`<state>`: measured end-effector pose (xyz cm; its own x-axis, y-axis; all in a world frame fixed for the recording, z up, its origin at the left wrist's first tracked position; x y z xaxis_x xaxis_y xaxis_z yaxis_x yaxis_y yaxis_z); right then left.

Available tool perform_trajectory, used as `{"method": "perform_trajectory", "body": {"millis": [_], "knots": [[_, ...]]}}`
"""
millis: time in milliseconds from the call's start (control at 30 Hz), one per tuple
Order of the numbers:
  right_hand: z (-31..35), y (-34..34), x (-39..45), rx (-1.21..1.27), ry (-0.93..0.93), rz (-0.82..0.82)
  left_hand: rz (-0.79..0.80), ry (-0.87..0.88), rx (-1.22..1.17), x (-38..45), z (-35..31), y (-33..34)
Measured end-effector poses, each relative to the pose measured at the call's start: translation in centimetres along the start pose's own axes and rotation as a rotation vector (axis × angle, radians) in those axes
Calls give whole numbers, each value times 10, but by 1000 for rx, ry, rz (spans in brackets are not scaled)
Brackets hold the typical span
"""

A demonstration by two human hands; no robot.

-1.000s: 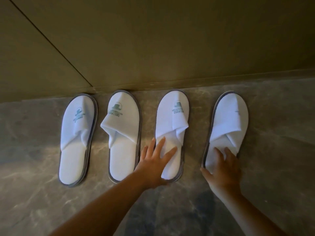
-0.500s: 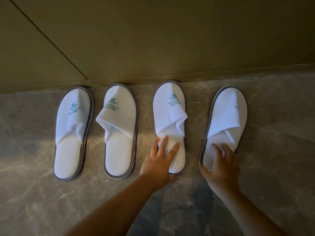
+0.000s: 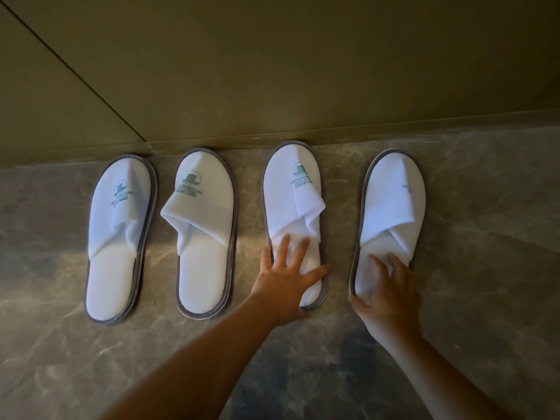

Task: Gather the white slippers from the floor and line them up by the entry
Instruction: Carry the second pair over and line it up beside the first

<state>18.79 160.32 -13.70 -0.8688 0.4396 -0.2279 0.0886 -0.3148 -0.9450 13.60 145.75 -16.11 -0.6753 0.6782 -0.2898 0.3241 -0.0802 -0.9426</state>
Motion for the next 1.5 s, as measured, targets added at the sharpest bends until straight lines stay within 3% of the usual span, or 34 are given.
{"method": "perform_trajectory", "body": {"millis": [200,500,1500], "knots": [[-1,-1,-1,-3,-52,9,63,25,37,4,2,-6],[-3,-2,0,16,-52,-6,0,-47,6,-4,12,-4],[-2,-1,-2,8,-32,17,18,-26,-40,-6,7,-2]]}}
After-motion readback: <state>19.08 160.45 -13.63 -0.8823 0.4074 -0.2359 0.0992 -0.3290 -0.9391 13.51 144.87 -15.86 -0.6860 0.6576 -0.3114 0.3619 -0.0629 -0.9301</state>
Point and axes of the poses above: each hand's wrist, its own x-axis towards the middle knuckle, its own y-axis out of the palm, z = x × y, the point moved 8 cm from there along x, towards the middle knuckle, and after that the axes turned 12 degrees about -z, right-handed, at the moved point
